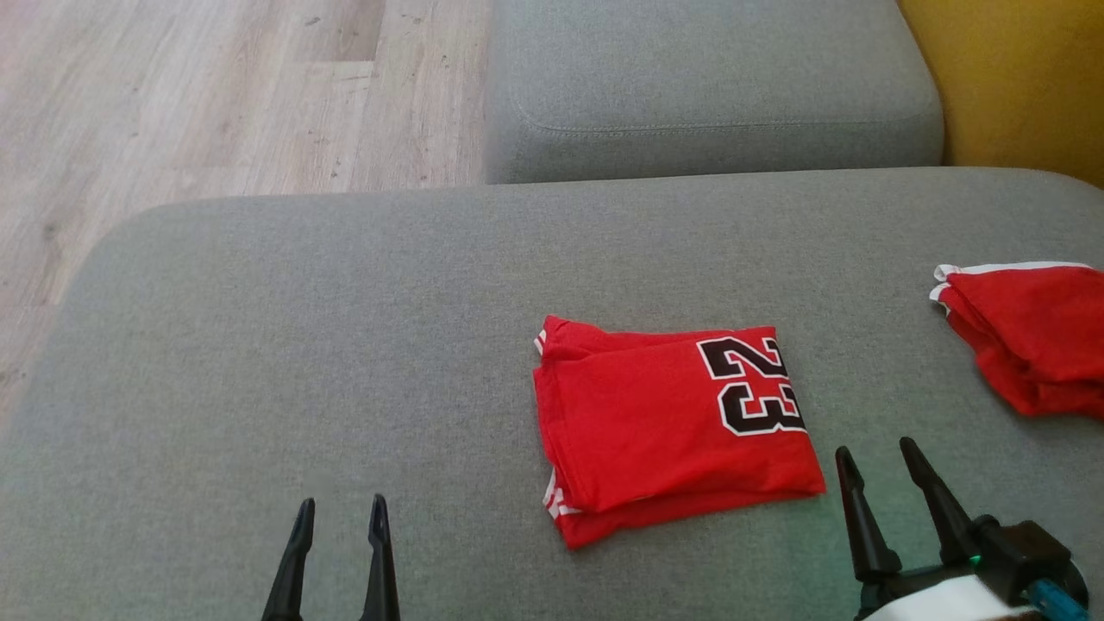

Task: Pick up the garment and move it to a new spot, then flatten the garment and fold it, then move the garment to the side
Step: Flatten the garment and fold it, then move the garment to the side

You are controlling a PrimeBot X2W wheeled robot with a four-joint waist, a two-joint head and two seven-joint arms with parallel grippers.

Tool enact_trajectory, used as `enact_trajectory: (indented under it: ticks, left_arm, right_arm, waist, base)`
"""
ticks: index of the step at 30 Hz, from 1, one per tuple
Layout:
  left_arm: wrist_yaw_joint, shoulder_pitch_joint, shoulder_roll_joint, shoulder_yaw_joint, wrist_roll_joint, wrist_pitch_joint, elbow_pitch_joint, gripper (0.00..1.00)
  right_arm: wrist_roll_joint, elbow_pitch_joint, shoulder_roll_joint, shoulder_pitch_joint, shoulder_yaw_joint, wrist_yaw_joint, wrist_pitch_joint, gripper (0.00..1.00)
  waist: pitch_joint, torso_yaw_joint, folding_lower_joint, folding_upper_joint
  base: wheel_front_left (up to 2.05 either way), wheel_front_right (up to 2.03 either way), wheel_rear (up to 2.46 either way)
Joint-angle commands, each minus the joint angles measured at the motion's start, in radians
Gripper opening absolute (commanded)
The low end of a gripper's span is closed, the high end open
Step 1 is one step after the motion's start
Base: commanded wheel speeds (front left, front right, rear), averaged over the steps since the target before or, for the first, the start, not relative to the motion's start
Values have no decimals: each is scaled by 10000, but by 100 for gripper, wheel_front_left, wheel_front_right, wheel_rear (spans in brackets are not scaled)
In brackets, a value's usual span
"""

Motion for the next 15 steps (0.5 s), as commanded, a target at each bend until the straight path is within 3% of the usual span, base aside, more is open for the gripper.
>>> enact_trajectory:
  ticks: [1,15]
  left_arm:
    - [-41,-253,-70,383,7,-95,-256,100]
    - [-92,-127,-70,476,-99,-95,-194,100]
  right_arm:
    - [-143,-341,-51,-236,168,23,-132,100]
    - [-269,-314,-59,-348,195,23,-133,100]
  waist:
    - [1,-19,1,0]
    - [26,-108,1,0]
  base:
    - [0,0,0]
    - [0,0,0]
